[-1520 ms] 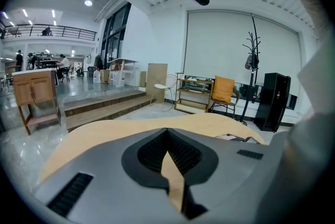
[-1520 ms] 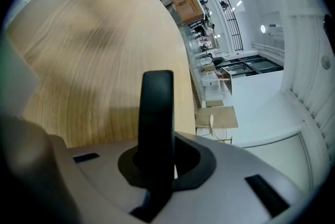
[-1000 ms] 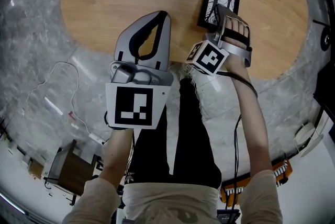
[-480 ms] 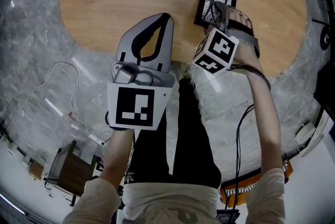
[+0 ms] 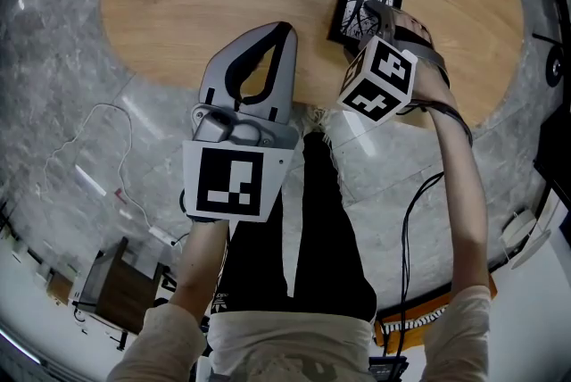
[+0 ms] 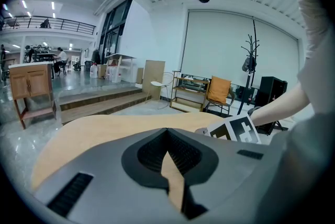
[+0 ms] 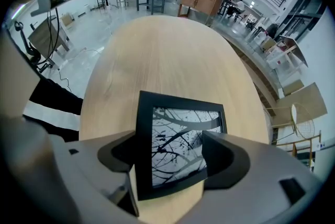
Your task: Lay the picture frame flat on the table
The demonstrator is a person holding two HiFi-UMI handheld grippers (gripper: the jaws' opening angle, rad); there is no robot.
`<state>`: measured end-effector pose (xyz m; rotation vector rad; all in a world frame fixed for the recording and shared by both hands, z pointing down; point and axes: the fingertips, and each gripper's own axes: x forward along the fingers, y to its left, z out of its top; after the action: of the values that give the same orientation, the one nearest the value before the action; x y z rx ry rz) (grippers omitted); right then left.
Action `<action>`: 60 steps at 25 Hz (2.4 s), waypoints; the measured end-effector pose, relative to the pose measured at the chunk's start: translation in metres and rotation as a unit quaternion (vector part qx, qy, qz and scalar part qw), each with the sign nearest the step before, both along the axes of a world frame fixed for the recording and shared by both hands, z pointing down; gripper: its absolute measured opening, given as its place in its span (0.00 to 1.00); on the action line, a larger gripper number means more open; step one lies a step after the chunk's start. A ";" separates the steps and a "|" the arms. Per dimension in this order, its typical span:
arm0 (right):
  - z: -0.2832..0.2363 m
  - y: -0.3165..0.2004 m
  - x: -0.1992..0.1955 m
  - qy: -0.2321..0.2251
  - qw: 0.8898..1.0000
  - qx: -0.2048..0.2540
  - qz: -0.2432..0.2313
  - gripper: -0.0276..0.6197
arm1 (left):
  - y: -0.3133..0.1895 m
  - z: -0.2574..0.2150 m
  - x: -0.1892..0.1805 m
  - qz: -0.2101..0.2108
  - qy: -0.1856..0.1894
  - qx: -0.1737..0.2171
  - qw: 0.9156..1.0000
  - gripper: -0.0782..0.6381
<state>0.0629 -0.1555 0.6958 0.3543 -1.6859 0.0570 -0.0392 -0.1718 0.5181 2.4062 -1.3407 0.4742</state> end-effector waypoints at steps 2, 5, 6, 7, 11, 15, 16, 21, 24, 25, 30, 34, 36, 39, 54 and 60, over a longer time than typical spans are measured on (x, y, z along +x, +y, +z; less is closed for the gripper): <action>-0.001 0.000 0.000 -0.003 1.000 -0.009 -0.004 0.59 | -0.001 0.000 0.000 -0.001 0.000 -0.002 1.000 0.12; 0.001 0.002 -0.001 -0.013 1.000 -0.021 -0.008 0.60 | -0.001 0.001 -0.001 -0.002 0.000 -0.001 1.000 0.12; 0.002 0.003 -0.001 -0.016 0.999 -0.027 -0.009 0.61 | -0.001 0.000 -0.001 -0.003 0.001 0.000 1.000 0.12; 0.002 0.004 -0.002 -0.019 0.999 -0.032 -0.011 0.61 | -0.001 0.000 -0.001 -0.003 0.001 0.001 1.000 0.12; 0.003 0.007 -0.004 -0.028 0.998 -0.051 -0.010 0.62 | -0.001 -0.002 -0.002 -0.003 -0.001 0.002 1.000 0.12; 0.007 0.010 -0.005 -0.043 0.997 -0.070 -0.001 0.62 | 0.001 -0.001 0.000 -0.005 0.000 0.003 1.000 0.12; 0.009 0.012 -0.005 -0.043 0.996 -0.076 -0.001 0.62 | 0.001 -0.001 0.001 -0.004 0.000 0.003 1.000 0.12; 0.015 0.017 -0.008 -0.042 0.996 -0.084 -0.007 0.62 | 0.004 0.001 0.002 -0.001 0.001 0.001 1.000 0.12; 0.013 0.017 -0.009 -0.041 0.995 -0.086 -0.006 0.62 | 0.005 -0.001 0.000 -0.003 0.001 0.002 1.000 0.12; 0.013 0.017 -0.009 -0.039 0.995 -0.086 -0.008 0.62 | 0.005 -0.002 -0.001 -0.004 0.001 0.002 1.000 0.12; 0.011 0.017 -0.009 -0.038 0.996 -0.079 -0.008 0.62 | 0.006 -0.006 -0.002 -0.003 -0.001 0.007 1.000 0.12; 0.004 0.012 -0.010 -0.044 0.997 -0.056 0.000 0.62 | 0.006 -0.009 -0.001 -0.006 0.016 0.003 1.000 0.12; -0.010 0.001 -0.011 -0.057 0.998 -0.037 0.015 0.62 | 0.002 -0.018 0.001 -0.009 0.024 0.009 1.000 0.12; -0.051 -0.030 -0.011 -0.089 0.994 0.018 0.054 0.62 | -0.006 -0.043 0.004 -0.015 0.036 0.027 0.999 0.12; -0.502 -0.099 0.032 -0.409 0.767 0.366 0.332 0.55 | -0.052 -0.332 0.017 -0.009 0.054 0.167 0.984 0.12; -0.667 -0.019 0.075 -0.470 0.627 0.489 0.385 0.05 | -0.008 -0.460 0.032 -0.012 0.059 0.231 0.971 0.12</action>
<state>0.1376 -0.1750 0.0286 2.2038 -2.3116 -0.0748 -0.0072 -0.1802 0.0585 2.7227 -1.5619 0.0020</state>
